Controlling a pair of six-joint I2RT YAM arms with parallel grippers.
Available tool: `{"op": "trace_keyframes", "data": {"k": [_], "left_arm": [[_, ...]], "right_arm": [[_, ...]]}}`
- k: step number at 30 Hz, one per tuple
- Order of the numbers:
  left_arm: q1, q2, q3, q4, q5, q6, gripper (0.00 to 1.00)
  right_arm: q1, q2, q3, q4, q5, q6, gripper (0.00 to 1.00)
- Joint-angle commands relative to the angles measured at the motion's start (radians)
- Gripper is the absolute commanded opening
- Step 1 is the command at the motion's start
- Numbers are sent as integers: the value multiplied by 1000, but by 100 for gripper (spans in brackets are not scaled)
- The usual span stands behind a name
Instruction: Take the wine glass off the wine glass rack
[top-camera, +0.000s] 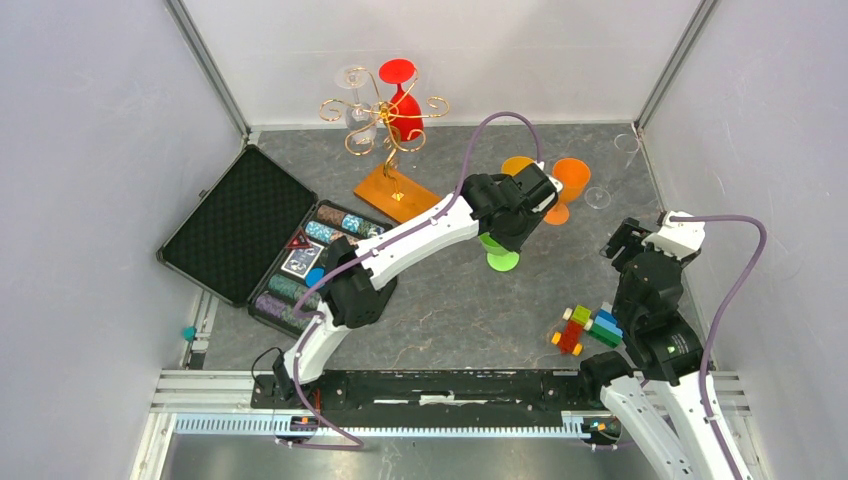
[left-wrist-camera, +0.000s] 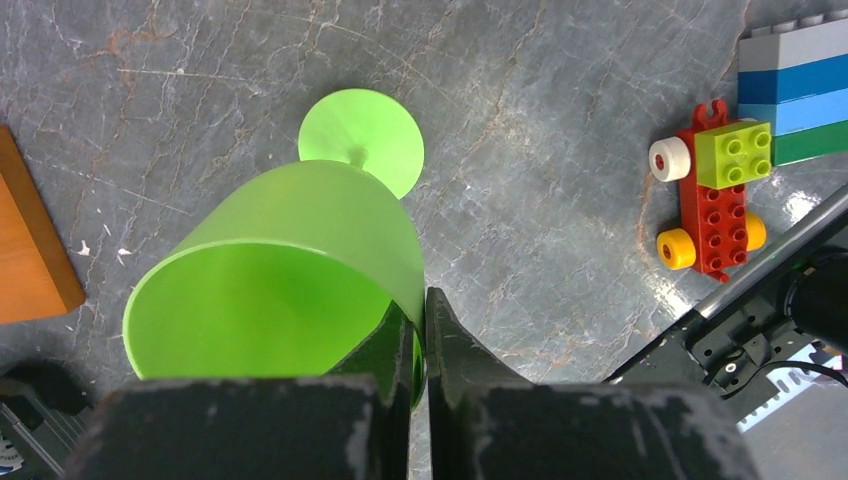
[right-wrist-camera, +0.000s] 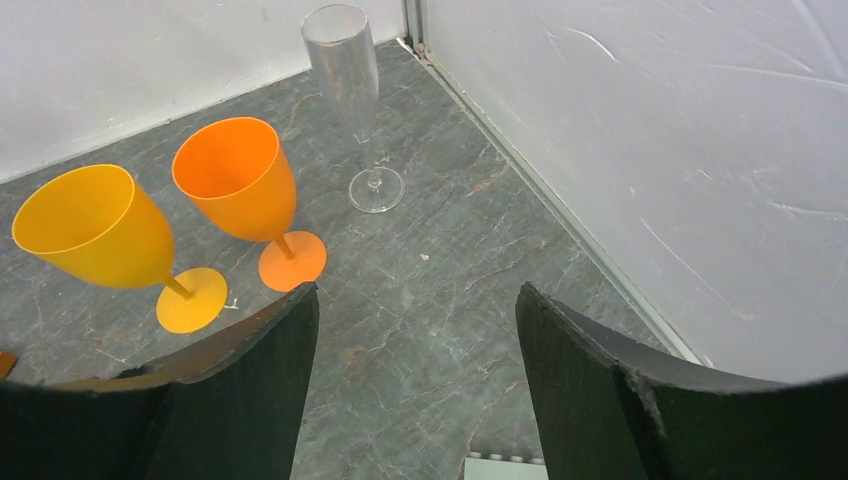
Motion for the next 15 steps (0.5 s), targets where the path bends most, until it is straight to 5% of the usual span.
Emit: {"op": "trace_keyframes", "data": {"k": [1, 6, 15], "left_arm": [[0, 11, 61, 13, 21, 45, 4], [2, 23, 67, 46, 52, 38, 17], [16, 16, 85, 100, 78, 20, 26]], "right_arm": [[1, -1, 23, 5, 27, -18, 77], [1, -8, 19, 0, 16, -11, 77], [1, -9, 20, -6, -3, -4, 77]]}}
